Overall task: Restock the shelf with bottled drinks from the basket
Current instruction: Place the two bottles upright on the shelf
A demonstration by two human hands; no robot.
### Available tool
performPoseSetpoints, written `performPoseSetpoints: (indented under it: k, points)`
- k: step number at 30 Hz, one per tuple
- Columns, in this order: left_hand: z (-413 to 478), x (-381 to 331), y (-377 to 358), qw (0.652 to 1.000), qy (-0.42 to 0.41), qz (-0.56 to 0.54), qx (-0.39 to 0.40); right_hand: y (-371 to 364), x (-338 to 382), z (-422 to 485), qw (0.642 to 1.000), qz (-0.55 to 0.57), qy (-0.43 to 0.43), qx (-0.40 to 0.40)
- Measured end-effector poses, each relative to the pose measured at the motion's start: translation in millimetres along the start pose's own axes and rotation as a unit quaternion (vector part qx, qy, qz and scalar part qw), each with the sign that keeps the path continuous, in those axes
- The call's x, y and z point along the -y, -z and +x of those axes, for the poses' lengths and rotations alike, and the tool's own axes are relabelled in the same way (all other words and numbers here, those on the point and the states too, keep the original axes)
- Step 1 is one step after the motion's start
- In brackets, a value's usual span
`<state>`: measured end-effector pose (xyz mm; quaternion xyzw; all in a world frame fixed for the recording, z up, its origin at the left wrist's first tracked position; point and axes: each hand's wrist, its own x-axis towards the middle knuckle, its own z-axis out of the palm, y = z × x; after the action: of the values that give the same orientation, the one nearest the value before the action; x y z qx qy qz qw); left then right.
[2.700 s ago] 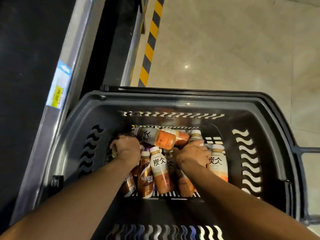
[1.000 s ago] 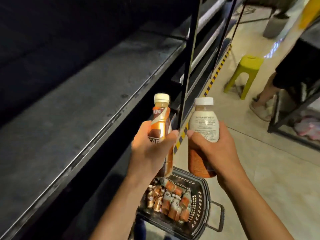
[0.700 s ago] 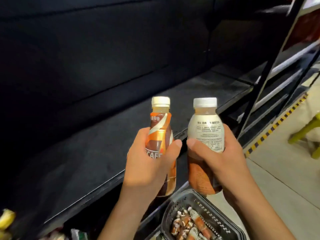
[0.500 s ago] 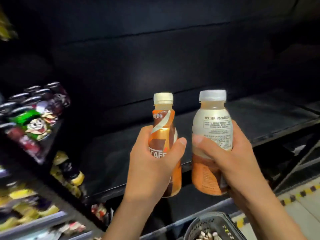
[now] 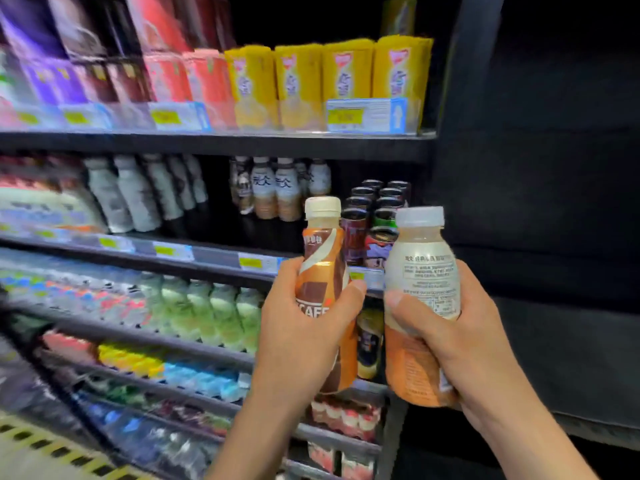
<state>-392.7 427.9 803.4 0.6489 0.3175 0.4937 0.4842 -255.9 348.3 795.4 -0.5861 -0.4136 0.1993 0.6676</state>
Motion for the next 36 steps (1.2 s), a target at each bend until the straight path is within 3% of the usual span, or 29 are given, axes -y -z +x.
performPoseSetpoints:
  k: [7, 13, 22, 27, 31, 34, 36]
  points:
    - [48, 29, 116, 0.999, 0.027, 0.017, -0.009, -128, -9, 19, 1.000, -0.006, 0.005, 0.031]
    - [113, 59, 175, 0.999, 0.041, 0.030, -0.006, -190, -23, 51, 0.999, -0.020, 0.003, 0.026]
    - [201, 101, 192, 0.998, 0.052, 0.009, 0.020, -240, -44, 124, 0.998, -0.056, -0.016, -0.010]
    - [252, 111, 199, 0.999, 0.040, 0.016, 0.019, -249, -48, 166, 0.995, 0.019, -0.088, -0.031]
    - [303, 118, 203, 0.997, 0.077, 0.023, 0.019, -248, -53, 198, 0.989, 0.019, -0.117, -0.083]
    - [346, 129, 200, 0.997, 0.074, 0.004, 0.010, -249, -59, 228, 0.985, 0.037, -0.084, -0.145]
    - [374, 140, 199, 0.997, 0.069, 0.023, 0.000, -250, -67, 254, 0.985, -0.009, -0.055, -0.164]
